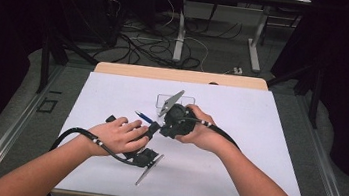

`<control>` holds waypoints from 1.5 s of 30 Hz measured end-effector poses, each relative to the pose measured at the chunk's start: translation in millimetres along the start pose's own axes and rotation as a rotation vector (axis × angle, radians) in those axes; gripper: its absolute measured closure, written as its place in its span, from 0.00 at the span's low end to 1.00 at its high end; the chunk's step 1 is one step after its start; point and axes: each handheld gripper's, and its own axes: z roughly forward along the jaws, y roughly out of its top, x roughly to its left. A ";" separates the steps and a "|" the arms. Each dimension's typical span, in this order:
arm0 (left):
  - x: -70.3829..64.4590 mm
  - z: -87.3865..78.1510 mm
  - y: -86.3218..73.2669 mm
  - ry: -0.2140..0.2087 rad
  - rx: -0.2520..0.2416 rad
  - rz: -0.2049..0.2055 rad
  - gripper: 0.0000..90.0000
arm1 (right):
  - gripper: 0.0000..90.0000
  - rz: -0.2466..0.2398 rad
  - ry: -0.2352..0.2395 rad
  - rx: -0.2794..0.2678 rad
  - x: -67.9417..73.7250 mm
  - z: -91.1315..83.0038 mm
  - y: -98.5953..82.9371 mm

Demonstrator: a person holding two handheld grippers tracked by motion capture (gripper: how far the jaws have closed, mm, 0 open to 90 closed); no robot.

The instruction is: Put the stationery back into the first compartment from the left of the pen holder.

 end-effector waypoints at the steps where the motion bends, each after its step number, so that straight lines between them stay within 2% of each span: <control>1: -0.4 -0.1 -0.2 0.002 0.001 0.001 0.88 | 0.89 0.000 0.001 0.000 -0.1 0.4 0.0; 3: -1.1 -0.4 -0.8 -0.015 -0.002 -0.011 0.85 | 0.89 -0.007 -0.005 -0.005 -1.2 1.2 0.4; 4: -0.8 -0.3 -1.2 0.014 -0.003 -0.004 0.83 | 0.89 -0.003 -0.005 -0.008 -1.5 1.3 0.6; 5: -3.2 0.9 -2.9 -0.018 0.009 -0.033 0.82 | 0.89 0.002 -0.013 -0.008 -1.9 1.2 0.7; 6: -3.2 0.9 -2.9 -0.018 0.009 -0.033 0.80 | 0.89 0.010 -0.019 -0.009 -2.4 1.1 0.9; 7: -4.7 1.2 -4.2 -0.039 -0.001 -0.073 0.79 | 0.89 0.010 -0.019 -0.012 -3.3 0.8 1.0; 8: -2.0 0.2 -4.3 -0.064 0.009 -0.062 0.79 | 0.89 0.010 -0.019 -0.012 -3.3 0.8 1.0; 9: 2.6 -1.1 -4.2 -0.050 0.024 -0.010 0.78 | 0.89 0.009 -0.023 -0.017 -4.5 0.8 1.2; 10: 0.9 -0.6 -4.9 -0.047 0.017 -0.033 0.76 | 0.89 0.018 -0.030 -0.021 -6.1 0.4 1.3; 11: 1.2 -1.0 -5.2 -0.040 0.017 -0.029 0.75 | 0.89 0.011 -0.035 -0.024 -8.0 0.2 1.1; 12: -1.6 -1.3 -6.8 -0.020 0.026 -0.045 0.74 | 0.89 0.030 -0.047 -0.021 -8.0 -0.1 1.1; 14: -1.1 -1.6 -7.0 -0.036 0.028 -0.046 0.71 | 0.89 0.023 -0.052 -0.033 -11.4 -0.5 1.1; 15: -0.6 -1.6 -7.0 -0.053 0.018 -0.061 0.71 | 0.89 0.023 -0.052 -0.033 -11.4 -0.5 1.1; 16: -3.2 -0.4 -7.8 -0.018 -0.003 -0.082 0.70 | 0.89 0.036 -0.067 -0.039 -12.8 -1.3 1.4; 17: -1.2 -2.0 -7.6 -0.061 0.002 -0.093 0.70 | 0.89 0.036 -0.067 -0.039 -12.8 -1.3 1.4; 18: -1.9 -2.2 -7.7 -0.066 0.006 -0.102 0.69 | 0.89 0.049 -0.080 -0.046 -13.4 -2.8 1.7; 19: -4.7 -2.5 -8.0 -0.079 0.015 -0.141 0.69 | 0.89 0.046 -0.084 -0.052 -14.5 -3.6 2.0; 21: -5.6 -1.8 -8.5 -0.077 0.016 -0.154 0.69 | 0.89 0.060 -0.087 -0.061 -14.2 -4.1 2.4; 22: -5.7 -1.5 -9.1 -0.094 0.018 -0.169 0.68 | 0.89 0.061 -0.090 -0.065 -15.4 -5.1 2.6; 24: -7.4 0.4 -10.7 -0.089 0.023 -0.234 0.66 | 0.89 0.085 -0.107 -0.083 -18.0 -7.3 2.9; 25: -9.4 2.0 -11.0 -0.079 0.010 -0.287 0.65 | 0.89 0.083 -0.114 -0.092 -19.5 -7.8 2.9; 26: -9.4 2.0 -11.0 -0.079 0.010 -0.287 0.64 | 0.89 0.098 -0.114 -0.096 -19.9 -9.0 3.1; 27: -10.3 3.0 -11.7 -0.078 0.007 -0.335 0.63 | 0.89 0.104 -0.121 -0.103 -20.9 -9.9 3.2; 28: -10.3 3.0 -11.7 -0.078 0.007 -0.335 0.62 | 0.89 0.109 -0.123 -0.111 -22.3 -10.6 3.2; 30: -11.3 3.6 -12.3 -0.077 0.004 -0.373 0.61 | 0.89 0.114 -0.120 -0.121 -23.3 -11.0 3.4; 31: -11.6 3.7 -12.8 -0.078 0.005 -0.387 0.59 | 0.89 0.121 -0.138 -0.130 -25.1 -12.1 3.5; 35: -12.6 5.7 -15.6 -0.089 0.011 -0.480 0.58 | 0.89 0.148 -0.153 -0.168 -28.0 -15.9 4.6; 40: -15.3 11.5 -21.6 -0.165 0.028 -0.679 0.56 | 0.89 0.163 -0.175 -0.214 -30.0 -19.7 7.5; 45: -13.4 11.4 -34.8 -0.179 0.056 -0.866 0.52 | 0.89 0.177 -0.180 -0.237 -32.6 -21.1 8.5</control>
